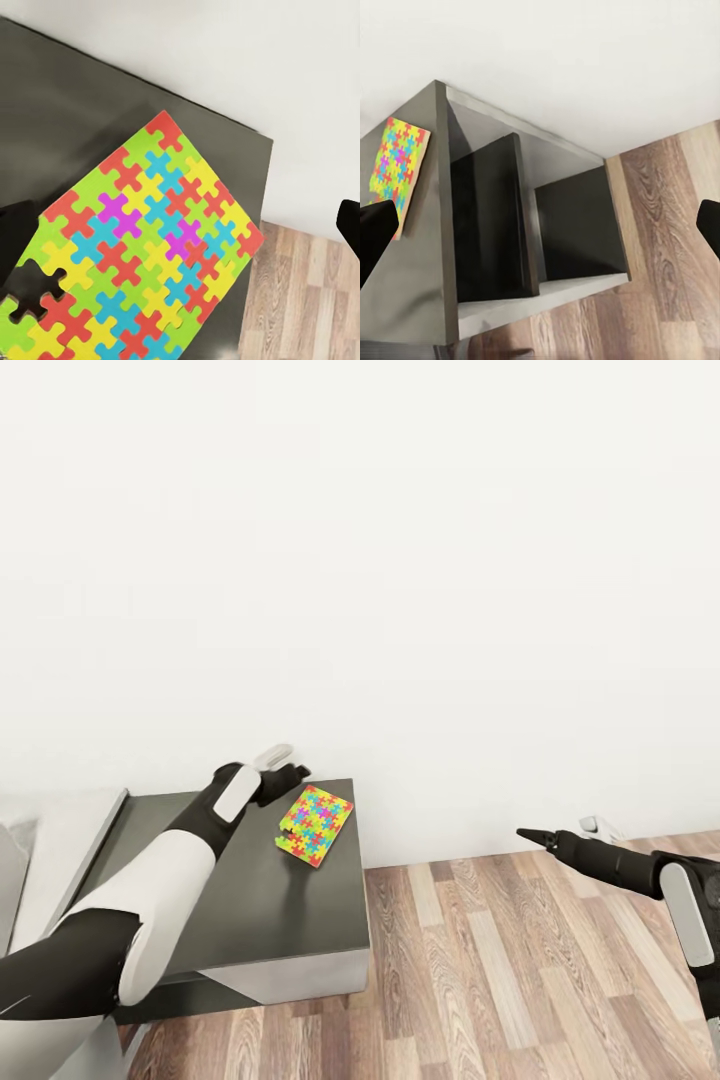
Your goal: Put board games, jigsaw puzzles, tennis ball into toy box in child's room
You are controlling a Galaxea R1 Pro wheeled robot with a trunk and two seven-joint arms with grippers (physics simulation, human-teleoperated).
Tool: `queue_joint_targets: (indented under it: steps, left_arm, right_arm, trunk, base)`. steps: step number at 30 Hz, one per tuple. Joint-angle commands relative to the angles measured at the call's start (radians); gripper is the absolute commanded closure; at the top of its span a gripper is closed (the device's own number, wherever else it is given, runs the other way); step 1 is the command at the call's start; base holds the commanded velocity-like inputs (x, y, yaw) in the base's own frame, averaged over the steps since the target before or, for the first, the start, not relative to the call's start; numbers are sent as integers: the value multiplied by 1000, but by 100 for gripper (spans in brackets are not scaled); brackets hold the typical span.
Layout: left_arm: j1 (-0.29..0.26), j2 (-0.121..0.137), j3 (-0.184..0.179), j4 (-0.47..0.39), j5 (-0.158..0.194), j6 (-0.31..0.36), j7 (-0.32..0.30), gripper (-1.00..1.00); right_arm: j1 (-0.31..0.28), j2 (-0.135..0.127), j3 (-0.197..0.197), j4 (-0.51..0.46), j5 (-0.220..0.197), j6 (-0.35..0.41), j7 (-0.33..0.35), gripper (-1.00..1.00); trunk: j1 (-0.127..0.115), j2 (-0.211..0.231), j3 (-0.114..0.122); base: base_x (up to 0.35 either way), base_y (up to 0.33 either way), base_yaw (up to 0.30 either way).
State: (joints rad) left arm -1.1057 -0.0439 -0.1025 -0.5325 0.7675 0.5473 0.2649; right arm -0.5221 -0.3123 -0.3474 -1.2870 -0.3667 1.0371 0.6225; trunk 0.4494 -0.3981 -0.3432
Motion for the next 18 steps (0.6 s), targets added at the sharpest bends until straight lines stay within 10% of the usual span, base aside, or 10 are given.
queue_joint_targets:
  steps: [1, 18]
  left_arm:
    - [0, 4, -4, 3, 11, -1, 9, -100]
    - [6, 59, 3, 36, 23, -11, 5, -100]
  right_arm:
    - [-1, 0, 3, -2, 6, 5, 8, -100]
    - [2, 1, 21, -16, 6, 5, 8, -100]
  trunk:
    - [1, -2, -2]
    - [1, -2, -2]
  base:
    - [0, 0, -3]
    - [0, 0, -1]
